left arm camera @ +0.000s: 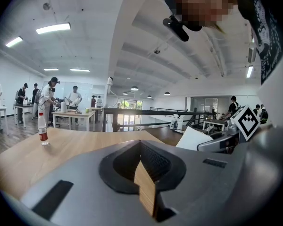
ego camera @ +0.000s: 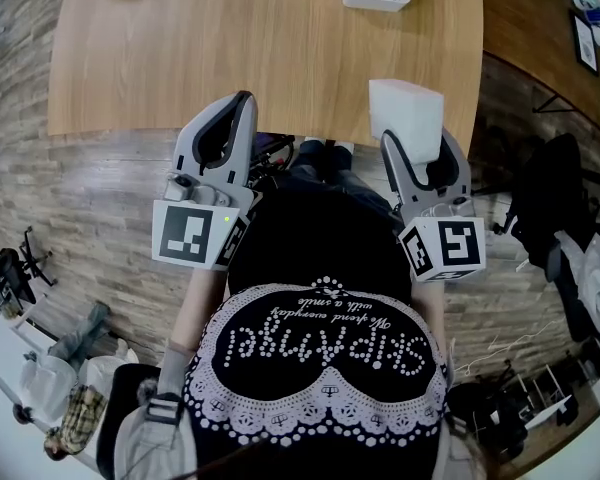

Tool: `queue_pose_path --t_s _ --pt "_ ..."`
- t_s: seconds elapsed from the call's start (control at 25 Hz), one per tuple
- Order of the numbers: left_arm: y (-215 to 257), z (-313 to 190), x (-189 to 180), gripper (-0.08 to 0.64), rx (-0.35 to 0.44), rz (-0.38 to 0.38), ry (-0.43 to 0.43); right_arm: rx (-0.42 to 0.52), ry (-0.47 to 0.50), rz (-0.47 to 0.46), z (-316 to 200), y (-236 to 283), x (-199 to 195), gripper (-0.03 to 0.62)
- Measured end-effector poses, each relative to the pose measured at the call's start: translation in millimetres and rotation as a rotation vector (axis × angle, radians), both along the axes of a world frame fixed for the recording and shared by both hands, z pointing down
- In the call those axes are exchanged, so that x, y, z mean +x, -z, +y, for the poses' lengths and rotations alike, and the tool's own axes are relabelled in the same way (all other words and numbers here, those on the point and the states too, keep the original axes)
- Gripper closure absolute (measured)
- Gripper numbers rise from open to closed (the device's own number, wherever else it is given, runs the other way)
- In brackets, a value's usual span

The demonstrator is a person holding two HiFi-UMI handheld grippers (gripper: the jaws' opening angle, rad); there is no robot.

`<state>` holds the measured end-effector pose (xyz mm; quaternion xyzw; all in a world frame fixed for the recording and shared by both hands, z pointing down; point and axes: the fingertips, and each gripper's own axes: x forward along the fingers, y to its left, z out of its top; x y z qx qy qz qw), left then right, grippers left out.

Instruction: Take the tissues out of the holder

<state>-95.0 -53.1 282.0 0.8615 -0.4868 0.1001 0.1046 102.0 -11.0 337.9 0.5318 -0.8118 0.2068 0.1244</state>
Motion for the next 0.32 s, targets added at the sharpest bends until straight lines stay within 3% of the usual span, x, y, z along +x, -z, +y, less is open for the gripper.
queue_pose_path --t_s 0.32 --pt "0.3 -1.2 -3.7 0.554 -0.004 0.0 0.008 -0.004 0.003 0.001 -2.7 0.4 -2.4 0.308"
